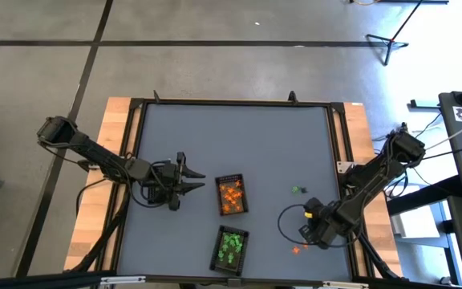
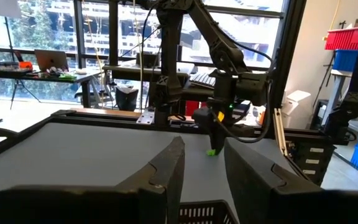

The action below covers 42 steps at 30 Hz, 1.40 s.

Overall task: Sort Halloween decoration
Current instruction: Put the green toy skeleton into the bottom black basket

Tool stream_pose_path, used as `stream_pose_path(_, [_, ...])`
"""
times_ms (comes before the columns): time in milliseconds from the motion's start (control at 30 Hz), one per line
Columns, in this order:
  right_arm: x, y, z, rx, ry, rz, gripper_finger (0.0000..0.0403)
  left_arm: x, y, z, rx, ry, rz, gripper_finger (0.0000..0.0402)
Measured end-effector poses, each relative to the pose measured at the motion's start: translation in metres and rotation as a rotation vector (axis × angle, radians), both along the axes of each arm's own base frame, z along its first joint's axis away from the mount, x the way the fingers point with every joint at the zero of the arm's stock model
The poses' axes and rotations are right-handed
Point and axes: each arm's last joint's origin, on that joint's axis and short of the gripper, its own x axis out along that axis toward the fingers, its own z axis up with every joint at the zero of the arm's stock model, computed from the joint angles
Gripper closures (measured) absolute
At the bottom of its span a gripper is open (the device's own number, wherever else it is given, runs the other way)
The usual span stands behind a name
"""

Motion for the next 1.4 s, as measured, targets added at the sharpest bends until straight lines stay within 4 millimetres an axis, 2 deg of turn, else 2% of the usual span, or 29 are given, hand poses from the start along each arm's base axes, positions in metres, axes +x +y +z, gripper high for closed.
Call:
stream_pose_path(133, [0.011,0.002,0.011,-0.013,-0.060,0.031,0.0361,0.000,0.000,0.000,0.000,0.000,0.000,0.0295])
stream_pose_path(233, [0.025,0.004,0.023,-0.025,-0.134,0.131,0.0351,0.000,0.000,0.000,0.000,0.000,0.001,0.0295])
stream_pose_path(467, [0.084,0.008,0.066,-0.030,-0.544,0.398,0.0383,0.000,0.000,0.000,0.000,0.000,0.003,0.0295])
stream_pose_path(600, [0.122,0.009,0.082,-0.030,-0.752,0.551,0.0377,0.000,0.000,0.000,-0.001,0.000,0.003,0.0295])
stream_pose_path(800, [0.169,0.012,0.071,0.027,-0.712,0.719,0.0352,0.000,0.000,0.000,-0.003,0.000,0.002,0.0295])
stream_pose_path(967, [0.197,0.019,0.061,0.073,-0.707,0.853,0.0333,0.000,0.000,-0.002,0.003,0.019,0.002,0.0295])
stream_pose_path(1100, [0.208,0.021,0.061,0.080,-0.724,0.900,0.0297,0.000,0.000,-0.003,0.006,0.026,0.001,0.0295])
stream_pose_path(1233, [0.210,0.016,0.063,0.074,-0.700,0.907,0.0250,0.000,0.000,-0.003,0.008,0.033,0.001,0.0295])
stream_pose_path(1333, [0.197,0.006,0.067,0.073,-0.541,0.883,0.0229,0.000,0.000,-0.004,0.008,0.034,0.001,0.0295])
stream_pose_path(1400, [0.185,-0.001,0.070,0.004,-0.420,0.837,0.0226,0.000,0.000,-0.004,0.006,0.038,0.001,0.0295])
